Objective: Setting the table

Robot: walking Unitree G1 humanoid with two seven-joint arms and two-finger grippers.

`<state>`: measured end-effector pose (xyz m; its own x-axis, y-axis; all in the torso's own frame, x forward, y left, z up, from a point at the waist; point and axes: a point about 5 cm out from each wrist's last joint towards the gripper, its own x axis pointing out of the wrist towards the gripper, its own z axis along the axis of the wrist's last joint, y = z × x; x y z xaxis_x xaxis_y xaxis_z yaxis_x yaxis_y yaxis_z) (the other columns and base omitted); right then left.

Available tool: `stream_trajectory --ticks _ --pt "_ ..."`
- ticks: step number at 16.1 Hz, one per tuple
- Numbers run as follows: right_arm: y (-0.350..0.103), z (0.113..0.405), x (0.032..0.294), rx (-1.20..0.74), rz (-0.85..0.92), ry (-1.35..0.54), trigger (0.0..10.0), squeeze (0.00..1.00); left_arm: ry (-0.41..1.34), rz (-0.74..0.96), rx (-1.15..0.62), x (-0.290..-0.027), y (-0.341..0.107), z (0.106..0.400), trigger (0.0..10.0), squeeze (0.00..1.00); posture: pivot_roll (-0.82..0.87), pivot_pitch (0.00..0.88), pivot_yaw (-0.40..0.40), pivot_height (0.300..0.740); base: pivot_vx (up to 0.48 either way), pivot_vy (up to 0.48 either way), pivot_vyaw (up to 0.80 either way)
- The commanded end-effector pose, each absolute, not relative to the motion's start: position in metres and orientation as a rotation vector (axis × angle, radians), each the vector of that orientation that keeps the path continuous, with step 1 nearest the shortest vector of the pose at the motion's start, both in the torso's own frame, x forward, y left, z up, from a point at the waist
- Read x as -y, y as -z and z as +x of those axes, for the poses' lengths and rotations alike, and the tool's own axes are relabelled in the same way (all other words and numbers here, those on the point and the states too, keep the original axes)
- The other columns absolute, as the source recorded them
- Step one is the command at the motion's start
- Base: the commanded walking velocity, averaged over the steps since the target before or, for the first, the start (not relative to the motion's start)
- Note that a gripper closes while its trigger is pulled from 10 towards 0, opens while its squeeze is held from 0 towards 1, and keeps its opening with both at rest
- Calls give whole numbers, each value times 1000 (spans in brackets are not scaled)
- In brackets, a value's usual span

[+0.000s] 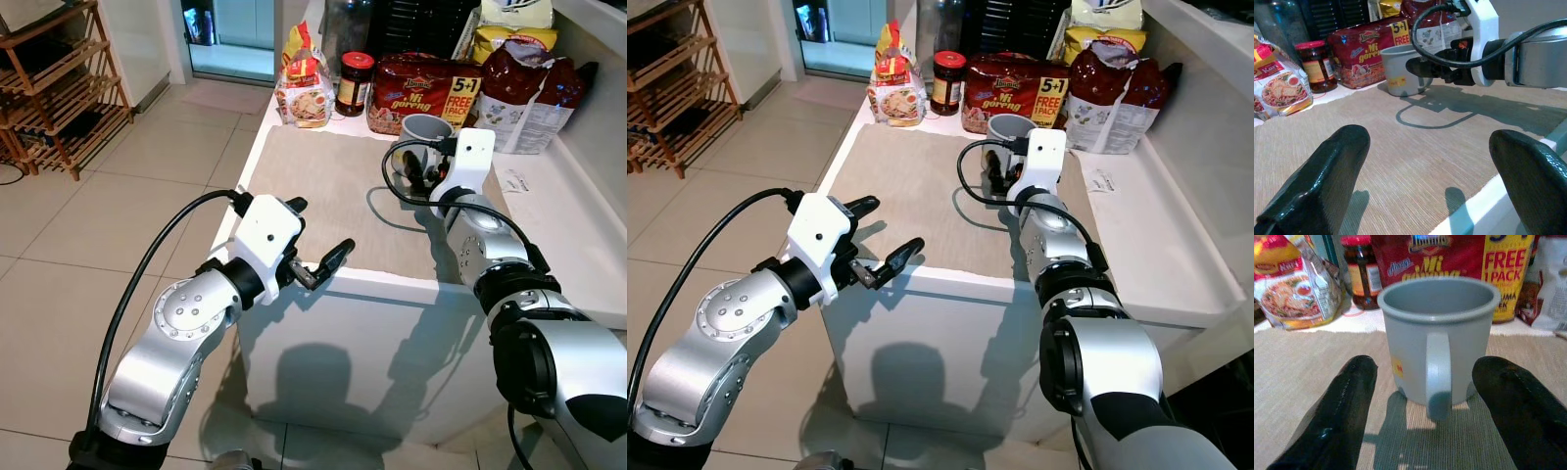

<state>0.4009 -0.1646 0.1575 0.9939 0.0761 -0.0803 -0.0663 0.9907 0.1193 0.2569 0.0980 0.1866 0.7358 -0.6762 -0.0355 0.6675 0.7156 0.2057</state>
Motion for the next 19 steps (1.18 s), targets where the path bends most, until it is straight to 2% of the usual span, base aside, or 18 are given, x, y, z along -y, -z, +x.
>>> stream_trajectory --ticks 1,3,4,6,9,12,15,16,19 --pt "-168 405 171 -66 120 -45 1529 0 765 218 47 -97 -189 253 10000 0 141 8 -94 740 0 0 0" --pt "-170 406 172 -62 121 -36 1804 0 769 220 41 -98 -189 250 10000 0 145 21 -96 740 0 0 0" --pt "-173 407 173 -55 129 -22 2824 0 771 223 35 -98 -188 248 10000 0 149 35 -97 740 0 0 0" --pt "-177 408 175 -41 140 -7 3686 0 770 224 35 -100 -191 243 10000 0 155 72 -95 740 0 0 0" --pt "-175 407 177 -47 144 5 3686 0 782 232 -2 -104 -188 234 10000 0 164 111 -95 740 0 0 0" --pt "-175 407 176 -50 155 9 2039 0 775 237 -31 -109 -188 226 10000 0 180 154 -98 740 0 0 0" --pt "-180 409 170 -43 162 -4 1373 0 757 242 -49 -112 -188 221 10000 0 191 174 -107 740 0 0 0" --pt "-183 411 167 -36 161 -21 0 0 745 241 -50 -114 -190 220 10000 0 198 178 -116 740 0 0 0" --pt "-187 412 163 -24 149 -46 0 0 729 239 -49 -114 -191 220 10000 0 200 176 -123 740 0 0 0"
